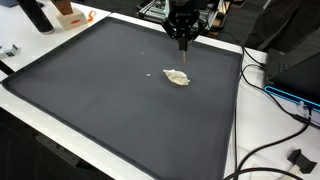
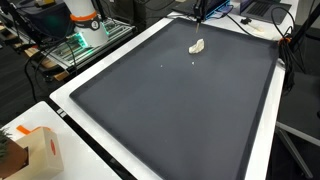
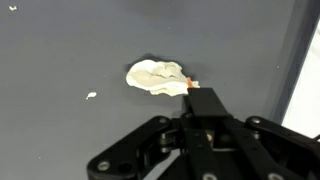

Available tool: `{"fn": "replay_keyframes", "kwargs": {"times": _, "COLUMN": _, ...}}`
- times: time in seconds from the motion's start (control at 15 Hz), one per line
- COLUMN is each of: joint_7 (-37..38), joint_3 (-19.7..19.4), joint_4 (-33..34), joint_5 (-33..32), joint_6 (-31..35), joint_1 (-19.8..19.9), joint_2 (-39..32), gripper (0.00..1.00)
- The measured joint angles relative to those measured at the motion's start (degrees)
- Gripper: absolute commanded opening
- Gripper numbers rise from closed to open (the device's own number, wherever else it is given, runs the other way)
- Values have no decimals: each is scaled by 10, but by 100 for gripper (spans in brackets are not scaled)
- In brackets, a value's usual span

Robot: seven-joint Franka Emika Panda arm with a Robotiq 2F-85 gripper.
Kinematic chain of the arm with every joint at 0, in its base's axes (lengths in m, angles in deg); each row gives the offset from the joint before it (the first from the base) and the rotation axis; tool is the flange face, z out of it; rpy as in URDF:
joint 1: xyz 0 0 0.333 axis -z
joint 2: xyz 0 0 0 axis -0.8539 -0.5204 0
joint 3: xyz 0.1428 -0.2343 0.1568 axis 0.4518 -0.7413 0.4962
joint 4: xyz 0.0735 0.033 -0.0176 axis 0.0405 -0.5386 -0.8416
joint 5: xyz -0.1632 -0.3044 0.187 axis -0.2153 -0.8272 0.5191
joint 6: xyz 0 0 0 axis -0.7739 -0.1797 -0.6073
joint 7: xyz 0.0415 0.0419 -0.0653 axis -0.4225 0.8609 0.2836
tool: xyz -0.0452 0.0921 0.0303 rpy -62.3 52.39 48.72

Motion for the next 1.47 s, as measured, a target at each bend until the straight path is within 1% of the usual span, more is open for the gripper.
{"fn": "replay_keyframes", "kwargs": {"times": 0.53, "joint_7": -11, "joint_3": -1, "joint_4": -33, "joint_5": 28, "joint_6": 67, "joint_1": 11, "joint_2": -11, "gripper": 3}}
{"fn": "replay_keyframes", "kwargs": {"times": 1.07, "joint_7": -11, "joint_3": -2, "joint_4": -50, "joint_5": 29, "joint_6": 119, "joint_1": 14, "joint_2": -21, "gripper": 3}}
{"fn": "replay_keyframes", "kwargs": {"times": 1.47, "joint_7": -11, "joint_3": -2, "joint_4": -55, "joint_5": 29, "joint_6": 142, "joint_1": 14, "joint_2": -27, "gripper": 3}}
